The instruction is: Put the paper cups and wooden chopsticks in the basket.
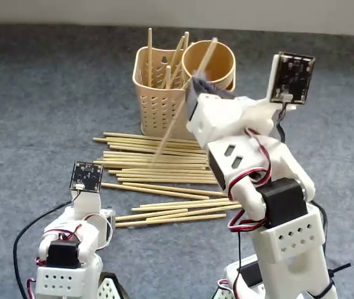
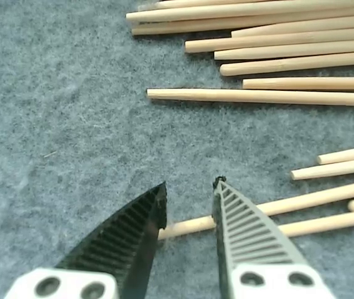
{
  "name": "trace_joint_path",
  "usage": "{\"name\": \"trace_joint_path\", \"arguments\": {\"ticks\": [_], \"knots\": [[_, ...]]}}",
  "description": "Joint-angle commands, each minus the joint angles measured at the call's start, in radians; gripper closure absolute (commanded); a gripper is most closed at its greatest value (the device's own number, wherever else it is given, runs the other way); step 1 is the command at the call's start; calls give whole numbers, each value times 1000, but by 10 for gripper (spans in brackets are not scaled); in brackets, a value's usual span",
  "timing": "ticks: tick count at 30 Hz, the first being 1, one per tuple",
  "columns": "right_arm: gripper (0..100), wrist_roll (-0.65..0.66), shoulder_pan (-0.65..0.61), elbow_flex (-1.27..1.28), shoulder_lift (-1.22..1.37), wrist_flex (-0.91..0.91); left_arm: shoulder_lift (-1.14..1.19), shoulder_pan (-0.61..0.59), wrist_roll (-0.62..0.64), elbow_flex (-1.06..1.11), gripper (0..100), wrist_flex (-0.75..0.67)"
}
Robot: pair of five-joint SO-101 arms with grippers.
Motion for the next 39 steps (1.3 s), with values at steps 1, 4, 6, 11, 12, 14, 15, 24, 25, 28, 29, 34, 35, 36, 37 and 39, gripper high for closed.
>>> {"name": "trace_joint_path", "arguments": {"ticks": [1, 4, 6, 11, 12, 14, 15, 24, 25, 28, 29, 34, 35, 36, 37, 39], "knots": [[994, 100, -10, -53, 39, -266, -4, -4, -6, 21, 864, 5], [994, 124, -8, -76, 134, -384, -4, -4, -6, 21, 864, 5], [994, 126, -5, -133, 202, -449, -4, -4, -6, 21, 864, 5], [994, 132, -4, -288, 351, -481, -4, -4, -6, 21, 864, 5], [994, 157, -4, -311, 378, -481, -4, -4, -6, 21, 864, 5], [994, 239, -5, -346, 426, -483, -4, -4, -6, 21, 864, 5], [994, 276, -5, -358, 446, -484, -4, -4, -6, 21, 864, 5], [994, 384, -12, -282, 479, -568, -4, -4, -6, 21, 864, 5], [994, 384, -8, -263, 478, -568, -4, -4, -6, 21, 864, 5], [994, 381, -7, -197, 479, -568, -4, -4, -6, 21, 864, 5], [994, 379, -10, -176, 479, -568, -4, -4, -6, 21, 864, 5], [988, 379, -39, -113, 486, -568, -4, -4, -6, 21, 864, 5], [985, 379, -39, -113, 487, -568, -4, -4, -6, 21, 864, 5], [973, 379, -39, -111, 487, -562, -4, -4, -6, 21, 864, 5], [951, 379, -39, -110, 481, -561, -4, -4, -6, 21, 864, 5], [894, 379, -39, -110, 479, -518, -4, -4, -6, 21, 864, 5]]}}
